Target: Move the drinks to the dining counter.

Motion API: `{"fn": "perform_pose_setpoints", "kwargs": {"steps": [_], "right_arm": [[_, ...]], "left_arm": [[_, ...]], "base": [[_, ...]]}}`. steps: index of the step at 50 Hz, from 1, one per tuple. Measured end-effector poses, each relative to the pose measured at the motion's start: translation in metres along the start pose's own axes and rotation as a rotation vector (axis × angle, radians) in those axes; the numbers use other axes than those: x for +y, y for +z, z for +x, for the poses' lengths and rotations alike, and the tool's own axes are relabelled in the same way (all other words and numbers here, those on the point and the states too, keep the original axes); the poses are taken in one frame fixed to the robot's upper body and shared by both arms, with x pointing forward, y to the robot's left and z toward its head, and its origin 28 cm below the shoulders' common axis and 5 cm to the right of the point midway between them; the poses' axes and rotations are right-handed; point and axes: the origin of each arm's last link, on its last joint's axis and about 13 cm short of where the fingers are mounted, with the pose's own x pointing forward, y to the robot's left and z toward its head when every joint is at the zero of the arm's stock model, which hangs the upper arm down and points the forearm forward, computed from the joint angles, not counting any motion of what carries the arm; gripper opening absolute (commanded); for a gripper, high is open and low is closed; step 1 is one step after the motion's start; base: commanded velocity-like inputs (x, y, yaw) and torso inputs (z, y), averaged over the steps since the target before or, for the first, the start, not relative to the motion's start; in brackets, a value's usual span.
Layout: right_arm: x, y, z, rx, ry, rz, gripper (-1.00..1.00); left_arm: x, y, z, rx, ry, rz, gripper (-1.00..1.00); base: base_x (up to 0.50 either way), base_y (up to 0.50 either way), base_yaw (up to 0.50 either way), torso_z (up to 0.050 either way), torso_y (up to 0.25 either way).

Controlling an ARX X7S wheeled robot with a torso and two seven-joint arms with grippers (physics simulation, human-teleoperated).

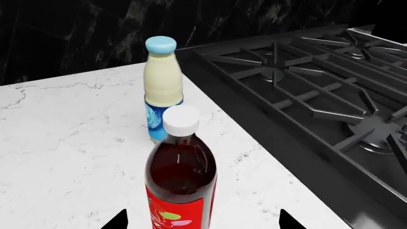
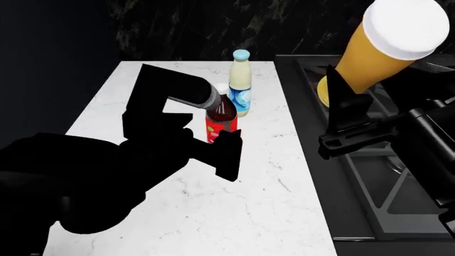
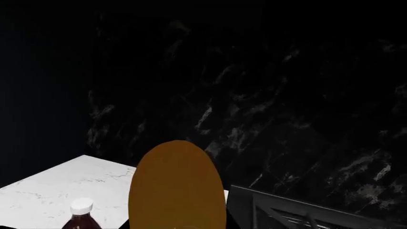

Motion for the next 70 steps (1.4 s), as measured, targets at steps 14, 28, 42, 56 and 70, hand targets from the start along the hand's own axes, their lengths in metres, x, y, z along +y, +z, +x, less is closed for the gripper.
{"fn": "perform_pose_setpoints", "kwargs": {"steps": [14,28,42,56,70], "right_arm": [[0.000,-0.003,-0.001,0.004,-0.003,0.000,-1.00],[0.000,-0.006,0.000,0.007,-0.002,-0.001,-1.00],[-0.001,-0.010,0.001,0.011,0.000,0.001,-1.00],[-0.002,-0.012,0.000,0.014,-0.002,0.005,-1.00],[-0.002,-0.014,0.000,0.011,-0.009,0.005,-1.00]], "left_arm": [[0.000,-0.003,0.012,-0.003,0.006,0.005,1.00],[0.002,-0.010,0.028,0.009,0.027,0.025,1.00],[0.001,-0.012,0.047,0.003,0.040,0.038,1.00],[0.003,-0.016,0.061,-0.001,0.049,0.019,1.00],[0.006,-0.021,0.066,-0.012,0.069,0.012,-1.00]], "base": [[0.00,0.00,0.00,0.000,0.001],[0.00,0.00,0.00,0.000,0.000],[0.00,0.00,0.00,0.001,0.001],[0.00,0.00,0.00,0.000,0.001],[0.00,0.00,0.00,0.000,0.001]]}}
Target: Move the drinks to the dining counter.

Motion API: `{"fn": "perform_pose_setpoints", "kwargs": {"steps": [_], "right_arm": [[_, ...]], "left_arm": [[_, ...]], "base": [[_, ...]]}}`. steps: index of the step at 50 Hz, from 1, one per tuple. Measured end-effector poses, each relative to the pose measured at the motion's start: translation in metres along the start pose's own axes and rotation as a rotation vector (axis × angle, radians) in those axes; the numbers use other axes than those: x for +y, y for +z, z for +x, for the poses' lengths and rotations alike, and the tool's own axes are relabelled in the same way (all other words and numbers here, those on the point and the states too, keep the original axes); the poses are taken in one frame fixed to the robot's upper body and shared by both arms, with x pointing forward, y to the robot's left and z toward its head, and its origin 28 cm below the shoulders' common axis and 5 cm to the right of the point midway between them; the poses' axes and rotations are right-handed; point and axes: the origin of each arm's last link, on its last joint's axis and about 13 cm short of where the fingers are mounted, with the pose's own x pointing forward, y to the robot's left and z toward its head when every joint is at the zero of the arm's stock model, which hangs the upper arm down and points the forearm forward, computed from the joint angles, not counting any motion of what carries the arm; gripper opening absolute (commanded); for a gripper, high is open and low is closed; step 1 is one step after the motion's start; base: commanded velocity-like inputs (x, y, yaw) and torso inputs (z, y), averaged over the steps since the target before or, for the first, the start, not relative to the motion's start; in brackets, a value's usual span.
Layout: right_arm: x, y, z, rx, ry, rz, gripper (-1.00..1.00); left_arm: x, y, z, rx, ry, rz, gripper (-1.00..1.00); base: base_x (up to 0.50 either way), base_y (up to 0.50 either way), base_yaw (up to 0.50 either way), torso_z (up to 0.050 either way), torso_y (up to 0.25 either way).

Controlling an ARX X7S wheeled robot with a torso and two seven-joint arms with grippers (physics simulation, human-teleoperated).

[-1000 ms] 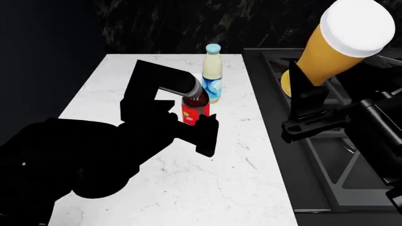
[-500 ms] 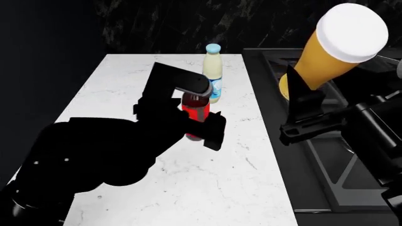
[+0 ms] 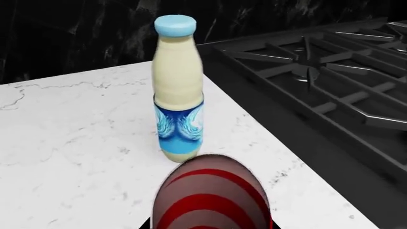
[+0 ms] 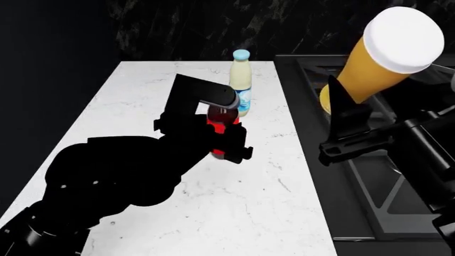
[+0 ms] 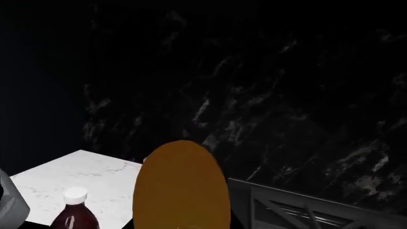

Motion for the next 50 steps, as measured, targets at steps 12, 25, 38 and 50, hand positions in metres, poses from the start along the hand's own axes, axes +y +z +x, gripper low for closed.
{"fn": "perform_pose_setpoints", "kwargs": {"steps": [12,25,38,50], "right_arm": [[0.000,-0.001,0.000,-0.011,-0.041,-0.050,-1.00],[-0.002,0.003,0.003,0.044,-0.142,-0.011,-1.00],[-0.006,0.017,0.001,0.073,-0.261,-0.018,-1.00],[-0.006,0.021,0.001,0.077,-0.290,-0.029,-1.00]], "left_arm": [[0.000,0.013,-0.013,-0.073,0.020,0.007,-1.00],[-0.002,0.072,-0.072,-0.264,0.090,0.108,-1.00],[-0.004,0.100,-0.137,-0.401,0.167,0.209,-1.00],[-0.005,0.103,-0.158,-0.443,0.203,0.248,-1.00]], "base": [[0.00,0.00,0.00,0.000,0.000],[0.00,0.00,0.00,0.001,0.001],[-0.25,0.00,0.00,0.000,0.001],[-0.50,-0.01,0.00,0.001,0.000]]}}
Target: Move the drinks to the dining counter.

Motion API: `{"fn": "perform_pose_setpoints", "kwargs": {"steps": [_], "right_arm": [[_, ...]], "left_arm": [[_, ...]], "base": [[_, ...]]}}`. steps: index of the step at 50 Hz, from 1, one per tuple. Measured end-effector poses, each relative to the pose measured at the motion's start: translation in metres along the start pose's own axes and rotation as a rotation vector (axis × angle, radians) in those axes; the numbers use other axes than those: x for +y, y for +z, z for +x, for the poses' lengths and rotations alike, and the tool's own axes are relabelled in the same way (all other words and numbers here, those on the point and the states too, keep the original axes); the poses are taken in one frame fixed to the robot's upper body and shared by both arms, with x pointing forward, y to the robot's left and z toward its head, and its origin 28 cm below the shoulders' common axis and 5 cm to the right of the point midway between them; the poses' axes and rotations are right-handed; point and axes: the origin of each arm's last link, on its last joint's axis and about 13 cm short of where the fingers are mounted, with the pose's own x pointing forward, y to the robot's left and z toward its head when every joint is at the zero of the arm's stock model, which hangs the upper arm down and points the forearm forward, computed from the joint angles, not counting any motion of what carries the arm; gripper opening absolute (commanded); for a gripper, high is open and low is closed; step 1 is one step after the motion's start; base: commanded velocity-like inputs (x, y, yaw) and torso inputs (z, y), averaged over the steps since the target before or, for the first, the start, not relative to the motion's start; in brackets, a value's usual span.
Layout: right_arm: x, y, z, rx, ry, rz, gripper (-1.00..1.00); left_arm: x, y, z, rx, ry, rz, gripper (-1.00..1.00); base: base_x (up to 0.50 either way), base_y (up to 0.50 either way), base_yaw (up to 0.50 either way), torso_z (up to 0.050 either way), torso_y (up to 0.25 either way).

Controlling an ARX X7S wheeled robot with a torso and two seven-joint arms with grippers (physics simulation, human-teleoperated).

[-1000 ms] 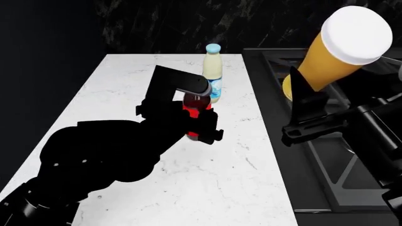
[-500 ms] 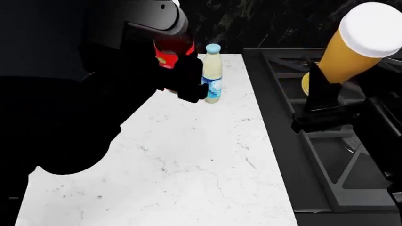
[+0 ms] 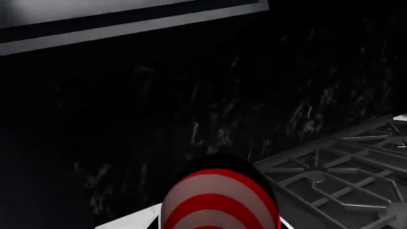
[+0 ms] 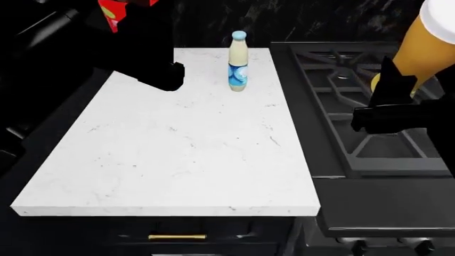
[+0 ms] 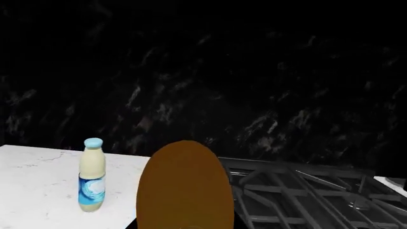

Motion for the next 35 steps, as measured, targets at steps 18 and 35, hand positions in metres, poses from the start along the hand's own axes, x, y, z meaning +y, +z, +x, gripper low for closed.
{"fn": "perform_pose_setpoints", "kwargs": {"steps": [18,35], "right_arm": [[0.0005,-0.0026,-0.0004,0.004,-0.017,-0.011,-1.00],[0.0011,-0.0082,-0.0010,0.021,-0.038,-0.039,-1.00]], "left_arm": [[-0.0004,-0.0001,-0.0060,-0.010,-0.001,0.017,-1.00],[0.0000,-0.0037,-0.0074,-0.004,-0.004,0.020,-1.00]], "base": [[-0.50,-0.04,0.00,0.000,0.000],[-0.50,-0.02,0.00,0.001,0.000]]}}
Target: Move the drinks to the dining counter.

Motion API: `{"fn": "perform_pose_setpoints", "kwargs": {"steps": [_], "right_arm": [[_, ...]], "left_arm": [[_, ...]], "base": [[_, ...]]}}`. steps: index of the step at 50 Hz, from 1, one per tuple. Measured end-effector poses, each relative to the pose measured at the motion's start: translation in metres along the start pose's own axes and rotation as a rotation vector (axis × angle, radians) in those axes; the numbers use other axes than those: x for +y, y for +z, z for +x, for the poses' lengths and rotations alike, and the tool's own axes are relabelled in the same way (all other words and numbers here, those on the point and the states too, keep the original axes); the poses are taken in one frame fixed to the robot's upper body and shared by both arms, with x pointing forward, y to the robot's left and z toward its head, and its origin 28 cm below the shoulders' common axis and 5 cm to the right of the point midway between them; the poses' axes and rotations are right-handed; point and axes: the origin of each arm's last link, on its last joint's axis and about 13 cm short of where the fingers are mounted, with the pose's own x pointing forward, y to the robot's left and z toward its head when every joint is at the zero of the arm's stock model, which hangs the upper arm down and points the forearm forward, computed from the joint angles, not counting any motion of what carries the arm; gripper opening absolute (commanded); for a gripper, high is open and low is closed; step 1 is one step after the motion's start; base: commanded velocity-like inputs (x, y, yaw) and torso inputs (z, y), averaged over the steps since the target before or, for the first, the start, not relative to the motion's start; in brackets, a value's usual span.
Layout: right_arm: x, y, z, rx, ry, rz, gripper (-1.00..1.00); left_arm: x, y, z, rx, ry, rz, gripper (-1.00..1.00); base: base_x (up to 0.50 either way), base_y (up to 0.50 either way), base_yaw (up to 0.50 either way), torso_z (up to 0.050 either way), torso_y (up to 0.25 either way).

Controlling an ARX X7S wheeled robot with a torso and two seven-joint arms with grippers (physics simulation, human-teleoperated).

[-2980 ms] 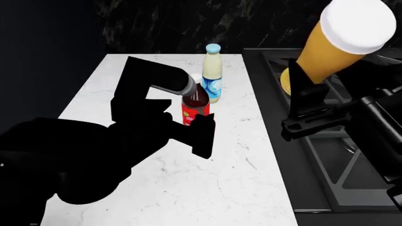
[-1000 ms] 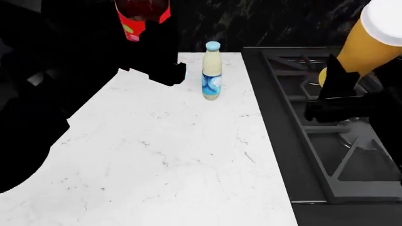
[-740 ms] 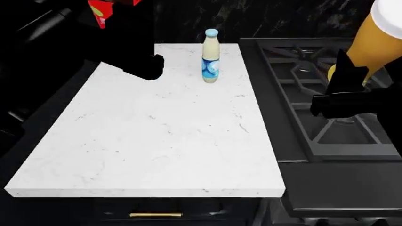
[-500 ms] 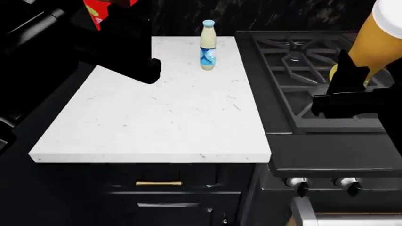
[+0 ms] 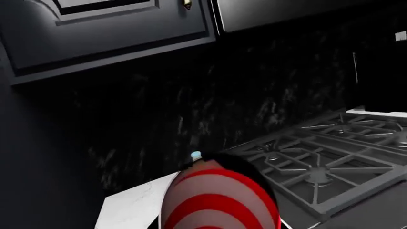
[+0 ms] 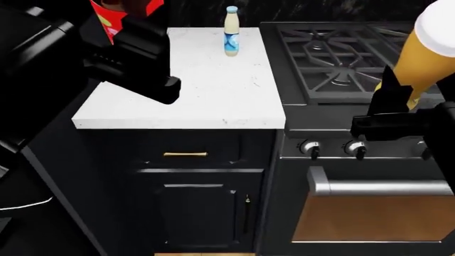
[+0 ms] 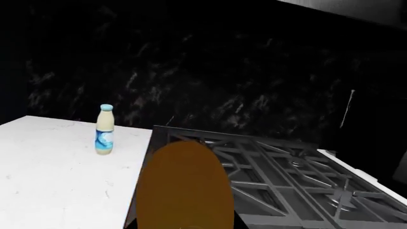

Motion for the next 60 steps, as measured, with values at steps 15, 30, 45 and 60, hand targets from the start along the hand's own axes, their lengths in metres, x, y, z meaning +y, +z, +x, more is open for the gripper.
{"fn": "perform_pose_setpoints", "kwargs": {"steps": [15,30,45,60], "right_arm": [[0.000,-0.003,0.000,-0.023,-0.017,0.002,-1.00],[0.004,-0.007,0.000,-0.052,0.019,-0.010,-1.00],[0.006,-0.010,0.001,-0.061,0.034,-0.018,-1.00],[0.007,-0.012,0.001,-0.062,0.043,-0.027,-1.00]], "left_arm": [[0.000,-0.002,0.000,0.004,0.000,0.003,-1.00],[0.001,-0.003,0.000,0.006,0.002,0.003,-1.00],[0.001,-0.003,0.000,0.007,0.003,0.003,-1.00],[0.001,-0.004,0.000,0.009,0.003,0.000,-1.00]], "base": [[-0.34,0.00,0.26,0.000,0.000],[-0.03,0.00,0.50,0.001,0.000],[0.00,0.00,0.50,0.000,0.000],[0.00,0.00,0.50,0.000,0.000]]}}
